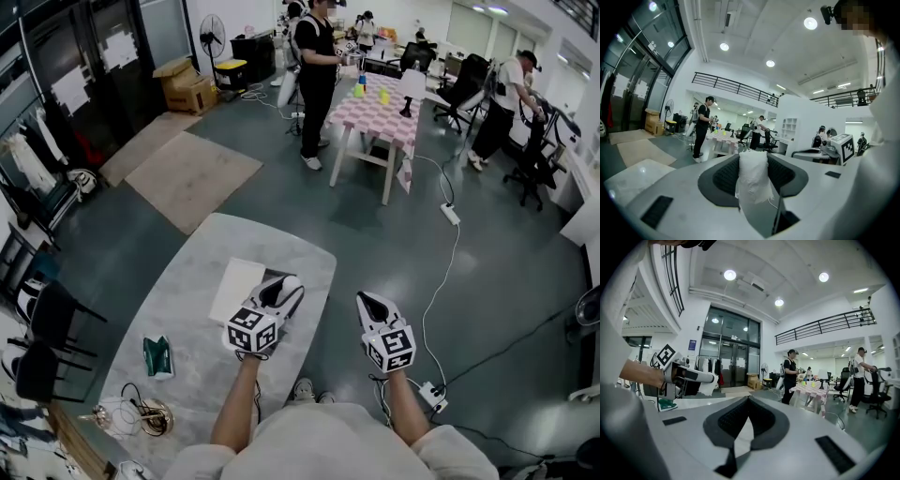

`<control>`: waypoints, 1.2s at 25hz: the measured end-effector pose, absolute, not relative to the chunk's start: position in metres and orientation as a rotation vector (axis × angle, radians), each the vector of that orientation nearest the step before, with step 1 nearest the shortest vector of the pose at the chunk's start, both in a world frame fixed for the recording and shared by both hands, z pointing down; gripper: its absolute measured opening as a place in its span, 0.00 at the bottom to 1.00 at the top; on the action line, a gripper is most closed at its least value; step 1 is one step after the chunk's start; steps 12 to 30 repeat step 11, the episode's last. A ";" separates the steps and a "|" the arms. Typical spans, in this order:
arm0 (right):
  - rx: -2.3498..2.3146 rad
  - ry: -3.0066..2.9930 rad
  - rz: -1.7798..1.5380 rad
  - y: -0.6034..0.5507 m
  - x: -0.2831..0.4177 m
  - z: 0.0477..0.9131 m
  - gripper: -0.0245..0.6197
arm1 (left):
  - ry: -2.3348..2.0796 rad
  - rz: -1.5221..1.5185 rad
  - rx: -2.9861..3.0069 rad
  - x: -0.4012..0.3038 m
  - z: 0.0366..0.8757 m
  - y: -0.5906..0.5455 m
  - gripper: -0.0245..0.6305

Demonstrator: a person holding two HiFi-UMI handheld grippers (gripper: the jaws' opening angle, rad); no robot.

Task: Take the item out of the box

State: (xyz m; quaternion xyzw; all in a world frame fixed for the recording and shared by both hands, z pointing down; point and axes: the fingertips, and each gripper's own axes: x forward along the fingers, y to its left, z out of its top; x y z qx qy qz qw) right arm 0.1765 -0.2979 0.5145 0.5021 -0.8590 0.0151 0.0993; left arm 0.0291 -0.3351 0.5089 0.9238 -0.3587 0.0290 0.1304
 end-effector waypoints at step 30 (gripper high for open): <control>1.469 -2.534 0.053 -0.301 0.176 0.519 0.04 | -1.046 0.092 2.661 0.025 0.516 -0.336 0.31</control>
